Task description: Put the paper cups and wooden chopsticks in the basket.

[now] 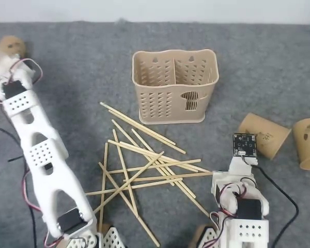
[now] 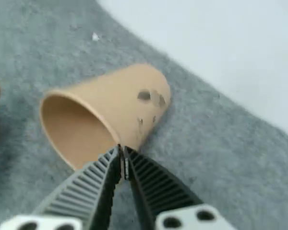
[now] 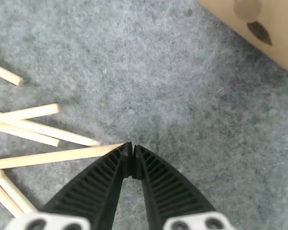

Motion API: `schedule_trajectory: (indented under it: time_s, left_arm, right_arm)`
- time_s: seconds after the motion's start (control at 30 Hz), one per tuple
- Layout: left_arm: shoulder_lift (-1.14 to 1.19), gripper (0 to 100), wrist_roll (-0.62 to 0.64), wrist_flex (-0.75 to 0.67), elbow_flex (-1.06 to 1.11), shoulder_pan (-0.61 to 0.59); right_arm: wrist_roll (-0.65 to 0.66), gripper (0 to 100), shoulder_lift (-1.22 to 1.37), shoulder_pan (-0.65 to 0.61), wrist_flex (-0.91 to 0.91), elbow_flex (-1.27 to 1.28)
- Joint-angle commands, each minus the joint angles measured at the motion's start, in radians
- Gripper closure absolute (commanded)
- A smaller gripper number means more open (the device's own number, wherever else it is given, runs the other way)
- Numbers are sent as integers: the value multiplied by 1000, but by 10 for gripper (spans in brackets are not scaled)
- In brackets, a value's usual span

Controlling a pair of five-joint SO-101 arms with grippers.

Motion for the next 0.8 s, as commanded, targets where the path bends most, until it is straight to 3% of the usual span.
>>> schedule_trajectory:
  time_s: [0.0, 0.23, 0.5, 0.63, 0.77]
  left_arm:
    - [-68, 988, -12, 94, -50, 20]
    - [-198, 988, -12, 301, -50, 11]
    - [-288, 975, -9, 374, -50, -77]
    - [-272, 817, 41, 344, -48, -135]
    - [-157, 649, 91, 152, -48, -150]
  right_arm:
    - [-8, 990, -5, 12, 4, 6]
    - [-8, 989, -5, 12, 4, 6]
    - [-8, 989, -5, 12, 4, 6]
    - [-8, 991, -5, 12, 4, 6]
    - [-8, 991, -5, 12, 4, 6]
